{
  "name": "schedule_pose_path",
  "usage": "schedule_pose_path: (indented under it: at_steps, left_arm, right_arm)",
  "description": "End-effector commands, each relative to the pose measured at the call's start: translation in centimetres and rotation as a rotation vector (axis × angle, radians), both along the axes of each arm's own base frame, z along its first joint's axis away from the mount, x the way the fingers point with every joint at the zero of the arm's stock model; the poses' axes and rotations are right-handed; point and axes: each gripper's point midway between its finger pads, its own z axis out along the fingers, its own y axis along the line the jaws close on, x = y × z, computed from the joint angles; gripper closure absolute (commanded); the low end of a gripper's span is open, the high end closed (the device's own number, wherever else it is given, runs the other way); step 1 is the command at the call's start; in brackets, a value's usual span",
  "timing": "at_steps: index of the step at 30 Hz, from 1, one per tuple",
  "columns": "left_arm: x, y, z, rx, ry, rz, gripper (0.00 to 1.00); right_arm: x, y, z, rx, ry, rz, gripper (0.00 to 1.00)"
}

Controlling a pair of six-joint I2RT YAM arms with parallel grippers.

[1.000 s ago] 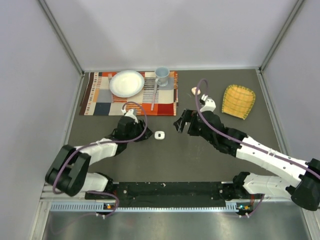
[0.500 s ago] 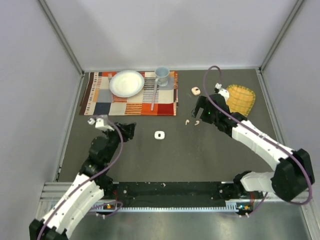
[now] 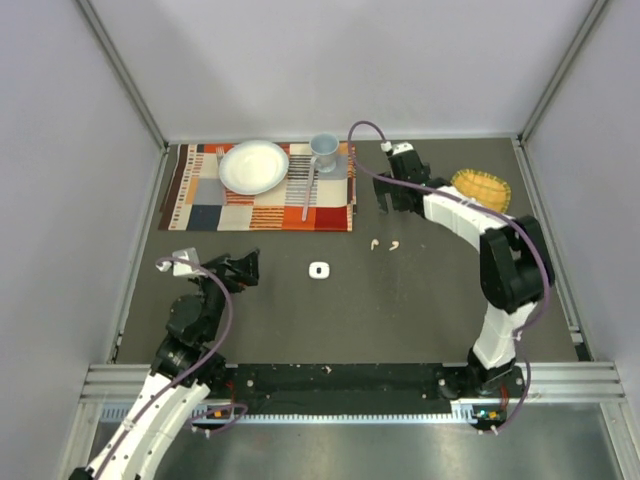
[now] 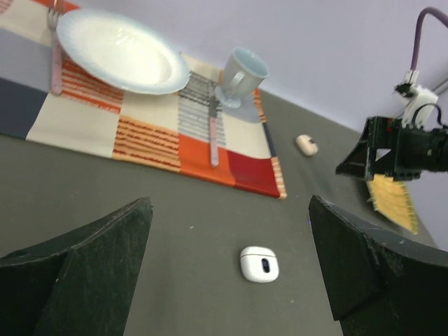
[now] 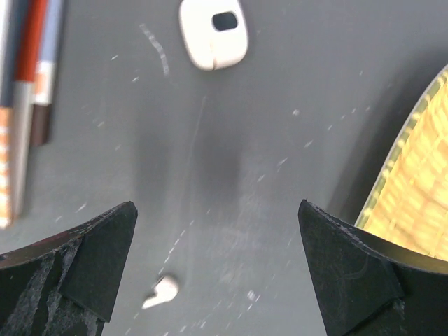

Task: Insert the wireless bluetooth earbuds into the charging case
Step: Adjust the charging case at the center of the board.

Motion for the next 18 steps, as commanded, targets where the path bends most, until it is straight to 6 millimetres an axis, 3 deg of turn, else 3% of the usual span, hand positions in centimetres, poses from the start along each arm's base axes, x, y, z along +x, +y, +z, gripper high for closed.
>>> schedule_pose_path:
  at_steps: [1,11,12,13,14,18]
  left_arm:
    - [0.4,0.8,-0.6,0.033,0.087,0.052,0.01]
    - [0.3,-1.2,0.3,0.073,0.074,-0.063,0.01]
    - [0.3,-1.2,0.4,0.068,0.07,-0.06,0.01]
    - [0.3,-1.1,0.5,0.064,0.068,-0.055,0.01]
    - [0.2,-0.9,0.6,0.058,0.06,-0.048,0.01]
    - [0.2,-0.9,0.8,0.054,0.049,-0.044,0.01]
  right_arm:
    - [4.7,-0.8,0.8,-0.037,-0.032,0.093,0.01]
    - [11.4,0.3,0.6,-0.059,-0.085,0.149,0.02]
    - [11.8,0.3,0.5,-0.053,-0.084,0.136,0.03]
    - [11.5,0.2,-1.2,-0.057,-0.028,0.133,0.03]
    - [12.3,0.7,-0.3,-0.042,-0.042,0.135,0.05]
    - [13.1,0.7,-1.7,-0.04,-0.022,0.116,0.13]
